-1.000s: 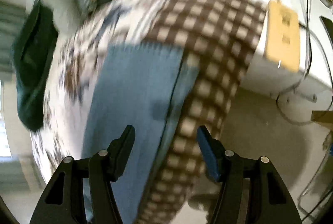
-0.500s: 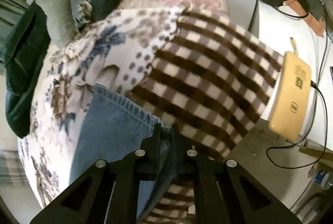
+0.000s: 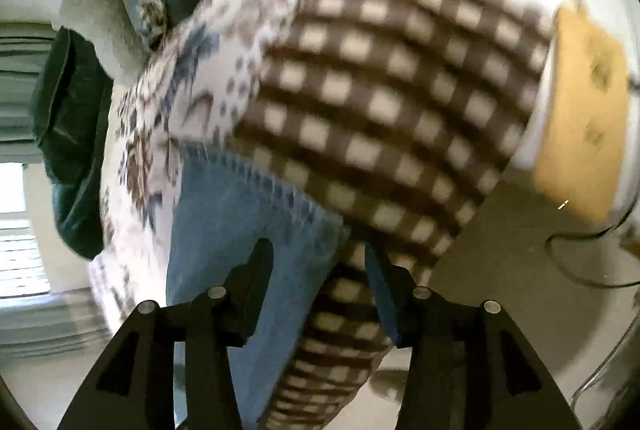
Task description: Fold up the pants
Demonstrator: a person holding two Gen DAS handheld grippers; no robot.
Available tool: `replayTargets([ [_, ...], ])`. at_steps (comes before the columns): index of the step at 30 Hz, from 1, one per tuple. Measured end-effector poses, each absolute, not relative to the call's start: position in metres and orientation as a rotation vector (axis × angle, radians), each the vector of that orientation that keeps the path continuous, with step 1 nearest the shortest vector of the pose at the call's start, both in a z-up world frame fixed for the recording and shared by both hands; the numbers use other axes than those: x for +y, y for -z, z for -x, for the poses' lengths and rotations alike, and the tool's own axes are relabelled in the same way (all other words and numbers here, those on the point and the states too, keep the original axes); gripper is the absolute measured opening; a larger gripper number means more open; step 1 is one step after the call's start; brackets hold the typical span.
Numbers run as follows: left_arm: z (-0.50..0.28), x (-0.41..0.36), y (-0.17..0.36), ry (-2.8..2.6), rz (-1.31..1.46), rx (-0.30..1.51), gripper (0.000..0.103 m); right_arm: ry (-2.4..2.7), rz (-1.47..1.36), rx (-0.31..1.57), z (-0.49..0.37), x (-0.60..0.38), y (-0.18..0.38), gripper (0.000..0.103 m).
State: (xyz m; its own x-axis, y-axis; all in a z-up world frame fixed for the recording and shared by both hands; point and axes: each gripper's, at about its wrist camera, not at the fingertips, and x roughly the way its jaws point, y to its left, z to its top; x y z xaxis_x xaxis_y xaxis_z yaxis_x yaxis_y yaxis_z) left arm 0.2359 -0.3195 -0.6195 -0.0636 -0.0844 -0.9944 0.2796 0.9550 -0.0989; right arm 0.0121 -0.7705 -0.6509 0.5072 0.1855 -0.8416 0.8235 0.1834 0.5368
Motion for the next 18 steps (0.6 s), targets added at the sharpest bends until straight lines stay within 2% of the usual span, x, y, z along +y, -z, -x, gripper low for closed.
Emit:
replayTargets([
  [1,-0.236,-0.320,0.623,0.312,-0.132,1.602,0.098,0.528,-1.376,0.953,-0.014,-0.767,0.659,0.050],
  [2,-0.237,-0.321,0.626,0.329,-0.107,1.601,0.103,0.506,-1.382,0.938,-0.017,-0.764,0.665,0.050],
  [9,-0.238,-0.341,0.641,0.271,-0.158,1.604,0.103,0.322,-1.417,0.735,-0.032,-0.747,0.672,0.050],
  [15,-0.252,-0.366,0.647,0.208,-0.168,1.644,0.103,0.229,-1.428,0.778,-0.052,-0.738,0.694,0.050],
  [17,-0.257,-0.369,0.647,0.207,-0.168,1.651,0.103,0.275,-1.401,0.791,-0.059,-0.738,0.696,0.035],
  [18,-0.259,-0.370,0.645,0.209,-0.166,1.654,0.103,0.286,-1.384,0.798,-0.063,-0.737,0.694,0.022],
])
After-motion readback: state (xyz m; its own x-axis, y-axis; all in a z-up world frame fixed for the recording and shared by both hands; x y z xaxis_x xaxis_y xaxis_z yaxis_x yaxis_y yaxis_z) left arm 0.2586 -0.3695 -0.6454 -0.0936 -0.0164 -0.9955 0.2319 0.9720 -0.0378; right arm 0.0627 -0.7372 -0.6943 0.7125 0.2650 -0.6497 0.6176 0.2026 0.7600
